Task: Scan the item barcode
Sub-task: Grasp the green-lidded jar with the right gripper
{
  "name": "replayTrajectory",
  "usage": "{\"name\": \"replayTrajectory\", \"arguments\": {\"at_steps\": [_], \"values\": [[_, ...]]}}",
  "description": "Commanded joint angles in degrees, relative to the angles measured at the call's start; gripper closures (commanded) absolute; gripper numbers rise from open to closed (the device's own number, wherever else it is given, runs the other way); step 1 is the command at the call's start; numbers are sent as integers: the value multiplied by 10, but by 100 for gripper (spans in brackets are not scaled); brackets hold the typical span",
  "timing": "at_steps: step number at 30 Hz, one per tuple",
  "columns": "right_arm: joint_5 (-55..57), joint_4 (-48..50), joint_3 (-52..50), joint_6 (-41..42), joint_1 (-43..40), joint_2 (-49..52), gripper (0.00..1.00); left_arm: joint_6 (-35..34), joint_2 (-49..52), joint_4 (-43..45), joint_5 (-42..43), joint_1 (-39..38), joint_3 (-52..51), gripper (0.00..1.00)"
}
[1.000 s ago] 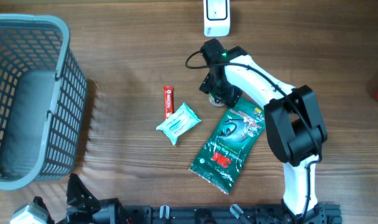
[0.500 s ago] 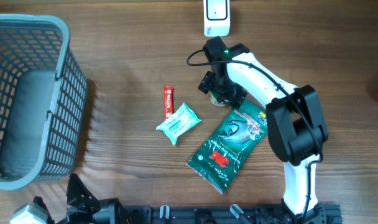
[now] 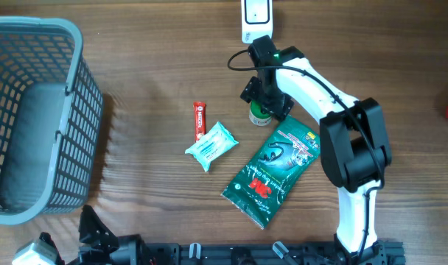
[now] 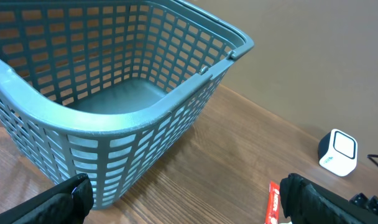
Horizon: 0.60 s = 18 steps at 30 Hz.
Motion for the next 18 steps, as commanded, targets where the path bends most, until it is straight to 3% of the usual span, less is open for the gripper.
{"name": "replayTrajectory", "arguments": {"at_steps": [1,4,9,12,18], "values": [[-40,2,10,-12,2,34,19,-3,-2,2,5,-2,1,0],[-45,-2,10,-10,2,35,14,-3,-2,2,5,-2,1,0],[-31,-9,10,4,2,35,16,-3,-2,2,5,-2,1,0],[-31,-24,10,4,2,32,2,-3,-2,2,5,-2,1,0],[-19,-33,10,19,1,18,1,-3,-2,2,5,-2,1,0]]}}
